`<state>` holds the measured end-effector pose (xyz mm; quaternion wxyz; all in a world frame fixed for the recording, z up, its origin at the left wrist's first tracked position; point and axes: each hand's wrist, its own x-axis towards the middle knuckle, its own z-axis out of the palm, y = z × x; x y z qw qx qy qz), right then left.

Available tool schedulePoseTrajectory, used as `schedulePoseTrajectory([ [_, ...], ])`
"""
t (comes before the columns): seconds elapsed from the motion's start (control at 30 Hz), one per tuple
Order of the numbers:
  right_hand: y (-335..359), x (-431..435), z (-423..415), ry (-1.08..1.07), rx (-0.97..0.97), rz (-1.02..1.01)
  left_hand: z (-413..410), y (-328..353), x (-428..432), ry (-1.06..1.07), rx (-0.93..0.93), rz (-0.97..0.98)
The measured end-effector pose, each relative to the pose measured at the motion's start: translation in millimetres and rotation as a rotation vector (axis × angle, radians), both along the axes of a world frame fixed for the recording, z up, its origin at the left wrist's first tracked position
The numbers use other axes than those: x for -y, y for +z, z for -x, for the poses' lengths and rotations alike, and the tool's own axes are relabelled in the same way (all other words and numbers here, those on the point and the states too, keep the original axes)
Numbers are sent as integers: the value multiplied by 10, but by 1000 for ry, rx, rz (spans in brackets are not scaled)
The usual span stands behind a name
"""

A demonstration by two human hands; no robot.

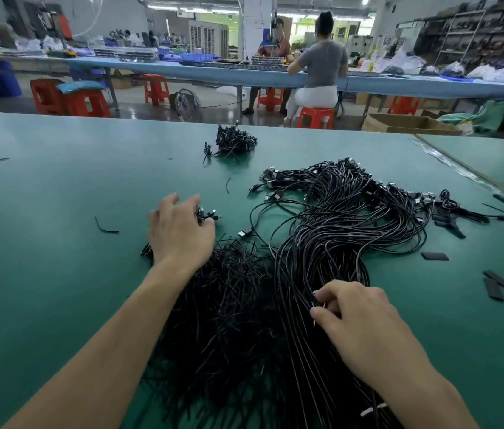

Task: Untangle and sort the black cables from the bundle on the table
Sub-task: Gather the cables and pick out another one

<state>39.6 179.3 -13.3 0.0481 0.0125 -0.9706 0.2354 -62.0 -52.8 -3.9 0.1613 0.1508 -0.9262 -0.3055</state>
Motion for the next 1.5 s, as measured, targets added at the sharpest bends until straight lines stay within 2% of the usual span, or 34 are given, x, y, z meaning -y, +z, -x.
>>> schedulePoseTrajectory([
  [0.07, 11, -10, 11, -13, -14, 9, -149, 63, -160, -57, -164, 28],
  [0.13, 6, -8, 26, 7, -22, 9, -272, 114, -355, -211, -246, 3],
  [0.2, 1, 14, 35, 47, 19, -3, -316, 124, -569, -335, -173, 26],
  [0.33, 7, 24, 26, 74, 69, 2, -256, 68, -914, -392, 108, 269],
  [0.4, 1, 12, 31, 86, 76, 11, -229, 41, -986, -380, 97, 240],
  [0.5, 19, 3, 44, 109, 95, -8, -242, 50, -1006, -373, 16, -22],
  [0.67, 130, 47, 17, 165, 159, 10, -388, 209, -934, -413, -71, -758],
  [0.77, 159, 66, 5, 170, 174, 6, -480, 313, -962, -493, -58, -964],
  [0.87, 162, 49, 1, 124, 156, 91, -514, 371, -944, -519, -45, -1029],
  [0.97, 129, 3, 43, 42, 46, 218, -555, 317, -891, -518, -48, -916],
  [1.03, 120, -23, 79, 6, -110, 283, -599, 237, -866, -573, -16, -803],
  [1.1, 121, -30, 111, 26, -148, 341, -623, 157, -855, -647, 41, -642],
  [1.2, 27, 22, 104, 87, -10, 238, -622, 80, -820, -590, 28, -319],
  [1.33, 3, 130, 186, 56, 138, 80, -594, 39, -727, -381, -123, -240],
  [1.5, 199, 303, 449, -39, 182, -99, -629, 19, -645, -320, -237, -90],
])
